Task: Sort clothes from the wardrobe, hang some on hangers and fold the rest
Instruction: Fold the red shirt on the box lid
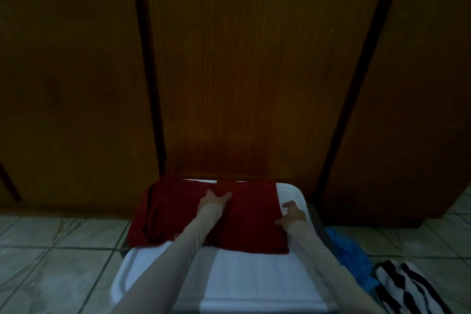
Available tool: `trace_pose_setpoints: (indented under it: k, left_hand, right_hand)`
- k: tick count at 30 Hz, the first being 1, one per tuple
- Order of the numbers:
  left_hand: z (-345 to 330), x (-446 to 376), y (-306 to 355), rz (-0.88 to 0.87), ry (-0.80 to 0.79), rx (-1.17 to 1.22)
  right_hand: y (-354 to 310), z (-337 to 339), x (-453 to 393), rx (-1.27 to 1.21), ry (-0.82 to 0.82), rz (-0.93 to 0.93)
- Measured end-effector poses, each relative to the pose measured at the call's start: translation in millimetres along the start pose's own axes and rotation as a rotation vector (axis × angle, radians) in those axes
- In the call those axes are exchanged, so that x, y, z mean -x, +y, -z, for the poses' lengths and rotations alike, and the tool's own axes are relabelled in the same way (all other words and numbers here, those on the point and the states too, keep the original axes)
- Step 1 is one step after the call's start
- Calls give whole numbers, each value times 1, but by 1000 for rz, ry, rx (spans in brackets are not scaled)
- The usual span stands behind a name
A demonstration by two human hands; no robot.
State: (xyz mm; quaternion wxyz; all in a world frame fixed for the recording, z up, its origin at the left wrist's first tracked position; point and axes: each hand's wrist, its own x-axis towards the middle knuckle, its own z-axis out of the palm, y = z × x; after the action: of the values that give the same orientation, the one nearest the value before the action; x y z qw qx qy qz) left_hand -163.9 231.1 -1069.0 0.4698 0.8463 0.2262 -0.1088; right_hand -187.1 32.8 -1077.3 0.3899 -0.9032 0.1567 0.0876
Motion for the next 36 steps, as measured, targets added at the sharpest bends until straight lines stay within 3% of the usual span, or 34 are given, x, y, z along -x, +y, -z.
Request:
trace_pose_setpoints:
  k: [6,13,21,29,36]
  left_hand:
    - [-37,11,10,-165,63,-264]
    - [-74,35,16,-263,97,-349]
    - [-14,27,7,-296,183,-407]
    - [61,9,-8,-305,254,-554]
    - [73,-2,-32,-272,324,-629]
  right_hand:
    - [17,36,7,114,-44,-64]
    - [31,73,21,241,-13,-76]
    - [11,52,27,351,11,5]
    - [-19,9,30,480,-95,117]
    - [-27,-7,31,569,-96,223]
